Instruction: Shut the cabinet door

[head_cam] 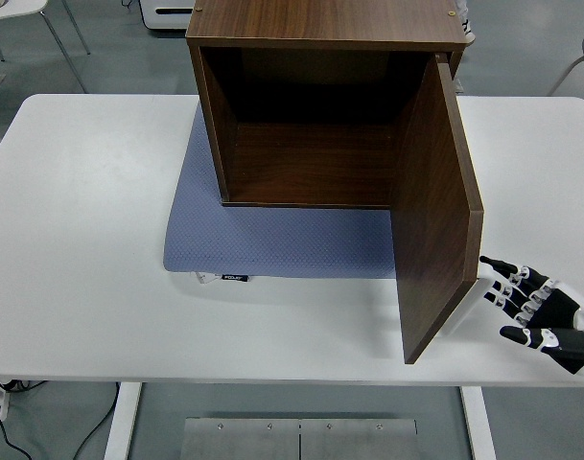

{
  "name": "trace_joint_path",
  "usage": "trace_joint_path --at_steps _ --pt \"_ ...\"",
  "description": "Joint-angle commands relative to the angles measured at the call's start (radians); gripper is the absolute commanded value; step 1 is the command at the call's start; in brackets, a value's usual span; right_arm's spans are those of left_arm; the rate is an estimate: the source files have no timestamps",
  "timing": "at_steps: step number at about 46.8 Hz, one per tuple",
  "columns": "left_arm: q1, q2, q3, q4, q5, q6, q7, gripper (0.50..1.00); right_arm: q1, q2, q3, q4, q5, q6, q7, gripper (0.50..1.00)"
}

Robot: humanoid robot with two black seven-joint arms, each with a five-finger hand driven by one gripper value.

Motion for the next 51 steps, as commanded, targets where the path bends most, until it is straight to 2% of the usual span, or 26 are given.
trace_joint_path --at_steps 1,51 --pt "0.0 0.0 0.0 0.001 0.0 0.0 0.001 1.0 0.013 0.003 -0.017 0.0 0.0 0.0 -0.001 1.0" --pt "0.0 0.0 0.0 0.0 0.0 0.0 -0.001 1.0 0.128 0.076 -0.102 0.0 -0.008 0.0 -0.013 1.0"
